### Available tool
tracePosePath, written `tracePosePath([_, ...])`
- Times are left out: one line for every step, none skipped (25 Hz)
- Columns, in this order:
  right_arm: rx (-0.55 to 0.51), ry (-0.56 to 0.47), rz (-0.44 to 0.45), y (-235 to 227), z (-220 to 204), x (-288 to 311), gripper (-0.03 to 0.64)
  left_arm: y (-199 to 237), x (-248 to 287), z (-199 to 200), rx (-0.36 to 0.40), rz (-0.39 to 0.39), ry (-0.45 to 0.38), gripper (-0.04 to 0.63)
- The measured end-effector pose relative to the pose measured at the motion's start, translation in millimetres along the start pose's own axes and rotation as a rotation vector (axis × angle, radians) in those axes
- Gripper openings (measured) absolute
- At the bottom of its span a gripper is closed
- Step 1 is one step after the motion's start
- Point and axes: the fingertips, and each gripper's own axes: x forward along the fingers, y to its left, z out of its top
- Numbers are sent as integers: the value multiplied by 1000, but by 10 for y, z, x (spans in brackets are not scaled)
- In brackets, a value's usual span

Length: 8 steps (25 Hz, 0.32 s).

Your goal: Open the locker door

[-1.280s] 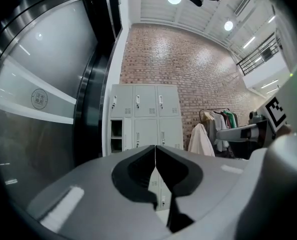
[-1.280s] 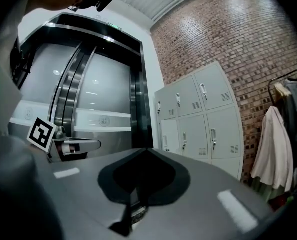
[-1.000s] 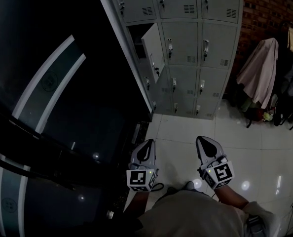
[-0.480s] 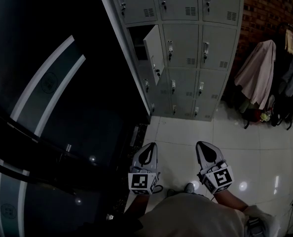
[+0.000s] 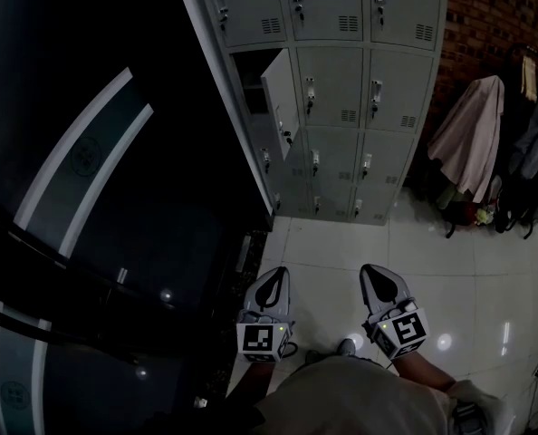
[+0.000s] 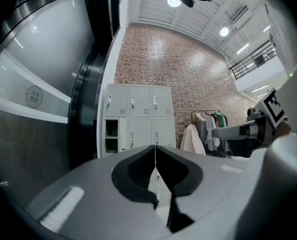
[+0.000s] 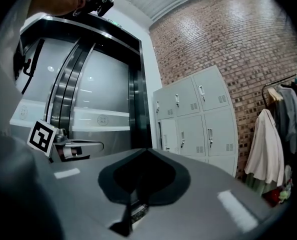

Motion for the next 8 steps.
tracePosePath([-13, -40, 5, -17, 25, 17, 0, -5, 8, 8, -1, -1, -1, 64])
tracePosePath([-15, -57, 9, -19, 41, 28, 0, -9, 18, 8, -3, -2, -2, 64])
tracePosePath([-8, -48, 9, -7, 44, 37, 0, -9, 29, 2, -5, -2, -1, 64])
tracePosePath([6, -10, 6, 13, 26, 41, 0, -2, 41, -10, -7, -1, 0, 64])
tracePosePath([23, 49, -2, 33, -11, 42, 0, 7, 55, -23, -7, -1, 1, 65])
tracePosePath([40, 113, -11, 52, -55, 41, 0, 15, 72, -33, -6, -3, 2, 64])
tracePosePath([57, 175, -21, 69, -99, 42, 0, 22, 89, -42, -3, -6, 3, 64])
tracePosePath([74, 236, -30, 86, -142, 43, 0, 27, 106, -51, -1, -10, 4, 65])
